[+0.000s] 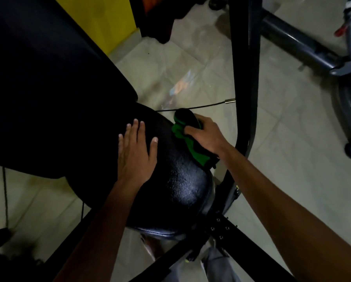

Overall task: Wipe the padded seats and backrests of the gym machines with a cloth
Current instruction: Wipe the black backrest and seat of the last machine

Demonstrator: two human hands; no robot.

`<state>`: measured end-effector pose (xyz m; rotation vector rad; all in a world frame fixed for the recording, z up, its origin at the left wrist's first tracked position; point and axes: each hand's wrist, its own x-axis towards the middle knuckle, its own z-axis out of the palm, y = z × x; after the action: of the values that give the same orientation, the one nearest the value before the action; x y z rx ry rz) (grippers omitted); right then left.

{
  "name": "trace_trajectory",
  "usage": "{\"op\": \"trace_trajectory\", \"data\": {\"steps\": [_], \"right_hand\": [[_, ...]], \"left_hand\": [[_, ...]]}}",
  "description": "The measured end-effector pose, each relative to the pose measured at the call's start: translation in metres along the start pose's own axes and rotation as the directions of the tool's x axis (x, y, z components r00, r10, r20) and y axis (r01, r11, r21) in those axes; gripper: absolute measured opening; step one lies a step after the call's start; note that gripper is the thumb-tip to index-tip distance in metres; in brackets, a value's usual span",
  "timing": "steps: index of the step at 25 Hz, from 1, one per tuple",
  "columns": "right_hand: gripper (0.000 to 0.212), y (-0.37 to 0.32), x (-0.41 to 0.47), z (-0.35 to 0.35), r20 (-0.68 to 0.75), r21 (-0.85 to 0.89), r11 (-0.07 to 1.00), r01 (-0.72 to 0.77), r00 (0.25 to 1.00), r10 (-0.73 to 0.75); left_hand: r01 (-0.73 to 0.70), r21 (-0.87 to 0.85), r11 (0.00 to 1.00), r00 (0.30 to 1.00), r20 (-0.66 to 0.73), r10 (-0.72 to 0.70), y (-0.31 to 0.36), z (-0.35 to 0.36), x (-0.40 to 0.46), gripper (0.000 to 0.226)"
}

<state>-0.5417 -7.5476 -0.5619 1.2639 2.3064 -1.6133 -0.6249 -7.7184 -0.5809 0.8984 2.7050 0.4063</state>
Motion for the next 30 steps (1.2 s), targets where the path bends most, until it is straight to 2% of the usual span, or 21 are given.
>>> {"op": "trace_trajectory", "data": {"steps": [4,6,10,12,17,19,22,25,28,30], "right_hand": [[0.023,0.02,-0.067,-0.007,-0.071,0.082,0.994,0.069,0.995,-0.064],[0.027,0.032,-0.092,-0.008,-0.132,0.098,0.991,0.088,0.988,-0.075],[0.031,0.036,-0.059,-0.009,-0.101,0.101,0.994,-0.033,0.994,0.043],[0.029,0.034,-0.05,-0.006,-0.075,0.144,0.989,-0.043,0.996,0.054],[0.025,0.057,-0.115,0.011,-0.301,0.186,0.98,0.07,0.954,-0.011],[0.026,0.065,-0.134,0.022,-0.38,0.208,0.97,0.125,0.924,-0.038],[0.038,0.065,-0.111,0.022,-0.423,0.222,0.973,0.06,0.905,0.041],[0.029,0.057,-0.099,0.021,-0.46,0.25,0.968,-0.029,0.876,0.145],[0.057,0.055,-0.146,0.046,-0.57,0.212,0.976,-0.039,0.807,0.156],[0.065,0.055,-0.189,0.075,-0.588,0.209,0.978,0.011,0.8,0.117]], "left_hand": [[-0.013,-0.013,1.0,1.0,-0.01,0.013,-0.002,-0.002,-0.007,0.065],[-0.02,-0.022,1.0,1.0,-0.009,0.02,-0.002,-0.003,-0.007,0.067],[-0.007,-0.006,1.0,1.0,-0.011,0.007,-0.001,0.0,-0.003,0.058],[-0.002,0.005,1.0,1.0,-0.017,0.002,0.0,0.0,-0.002,0.057],[-0.021,-0.008,1.0,1.0,0.014,0.021,-0.002,-0.003,-0.007,0.058],[-0.058,-0.03,0.998,0.998,0.034,0.059,-0.004,-0.005,-0.013,0.066],[-0.116,0.007,0.993,0.989,0.098,0.115,-0.009,-0.008,-0.013,0.077],[-0.124,0.043,0.991,0.987,0.105,0.119,-0.01,-0.007,-0.013,0.078],[-0.128,0.06,0.99,0.988,0.097,0.122,-0.009,-0.008,-0.015,0.087],[-0.133,0.06,0.989,0.986,0.113,0.126,-0.009,-0.008,-0.015,0.09]]}}
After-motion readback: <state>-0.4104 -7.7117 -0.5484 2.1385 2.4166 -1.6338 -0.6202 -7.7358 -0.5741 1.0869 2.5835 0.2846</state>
